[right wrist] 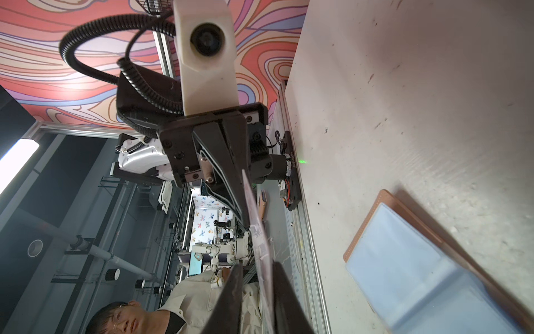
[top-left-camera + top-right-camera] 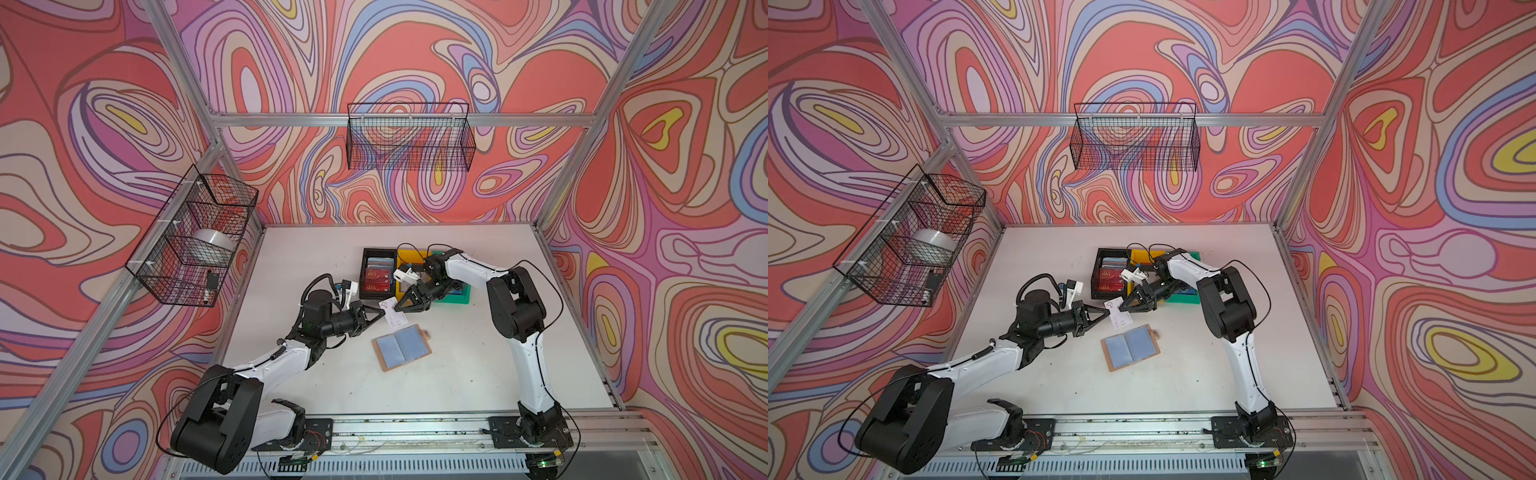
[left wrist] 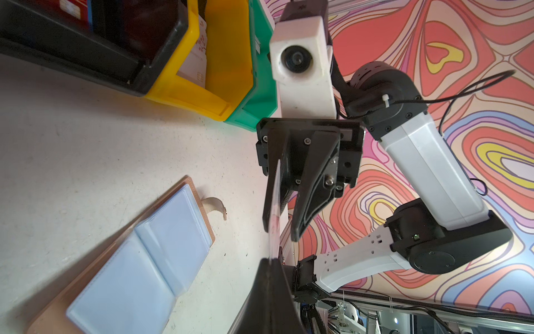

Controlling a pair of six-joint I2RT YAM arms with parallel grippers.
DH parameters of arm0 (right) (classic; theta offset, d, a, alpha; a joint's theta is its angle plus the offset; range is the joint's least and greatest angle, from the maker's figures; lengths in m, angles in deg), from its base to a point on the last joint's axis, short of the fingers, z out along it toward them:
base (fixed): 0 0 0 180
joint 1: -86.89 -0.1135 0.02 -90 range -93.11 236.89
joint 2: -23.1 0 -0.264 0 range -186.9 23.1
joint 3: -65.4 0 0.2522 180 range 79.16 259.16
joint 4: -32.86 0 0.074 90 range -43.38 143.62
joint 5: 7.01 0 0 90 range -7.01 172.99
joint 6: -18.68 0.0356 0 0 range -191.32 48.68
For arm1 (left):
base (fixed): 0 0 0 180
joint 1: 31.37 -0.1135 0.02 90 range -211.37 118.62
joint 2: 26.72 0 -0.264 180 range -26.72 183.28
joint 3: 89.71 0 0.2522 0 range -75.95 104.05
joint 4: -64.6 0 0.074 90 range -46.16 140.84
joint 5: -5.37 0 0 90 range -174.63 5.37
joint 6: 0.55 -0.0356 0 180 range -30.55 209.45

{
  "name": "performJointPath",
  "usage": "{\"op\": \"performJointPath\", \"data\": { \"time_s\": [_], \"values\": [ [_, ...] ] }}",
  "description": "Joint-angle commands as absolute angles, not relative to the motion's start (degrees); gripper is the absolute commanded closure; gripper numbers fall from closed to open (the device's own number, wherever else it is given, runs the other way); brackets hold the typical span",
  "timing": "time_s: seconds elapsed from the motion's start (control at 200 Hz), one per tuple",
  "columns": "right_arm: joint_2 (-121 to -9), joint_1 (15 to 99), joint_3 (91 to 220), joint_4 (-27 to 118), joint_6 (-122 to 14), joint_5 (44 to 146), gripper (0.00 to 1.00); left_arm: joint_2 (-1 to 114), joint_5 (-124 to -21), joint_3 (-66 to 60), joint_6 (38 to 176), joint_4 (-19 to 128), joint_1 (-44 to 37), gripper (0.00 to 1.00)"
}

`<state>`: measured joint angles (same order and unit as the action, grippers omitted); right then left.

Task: Take the credit cards out of the card holder
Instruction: Place the credit card in the storage box.

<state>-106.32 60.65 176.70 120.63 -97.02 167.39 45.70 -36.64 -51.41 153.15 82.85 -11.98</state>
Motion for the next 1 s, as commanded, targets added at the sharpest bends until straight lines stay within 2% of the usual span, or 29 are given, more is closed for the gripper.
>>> {"op": "performJointPath", "data": {
  "time_s": [0.0, 0.25, 0.401, 0.621, 0.796, 0.996],
  "values": [
    [-106.0, 60.0, 177.5, 121.9, -98.1, 168.1, 0.83, 46.1, -36.9, -51.7, 153.5, 84.1, -12.4, 1.00],
    [-99.7, 59.6, 171.4, 109.2, -84.8, 160.7, 0.96, 46.0, -36.7, -51.4, 153.0, 83.5, -12.3, 1.00],
    [-99.6, 59.5, 171.9, 109.8, -84.4, 160.6, 0.97, 46.2, -36.7, -51.8, 152.8, 83.3, -12.4, 1.00],
    [-98.7, 59.6, 173.5, 112.3, -86.2, 160.3, 0.98, 44.0, -38.2, -54.2, 150.9, 79.8, -12.3, 0.85],
    [-98.0, 59.6, 174.5, 114.4, -87.0, 159.1, 0.98, 41.3, -40.4, -53.0, 145.5, 69.1, -12.3, 0.81],
    [-97.6, 59.5, 176.1, 117.7, -89.7, 156.4, 1.00, 40.8, -40.6, -50.8, 142.0, 63.4, -12.4, 0.80]
  ]
}}
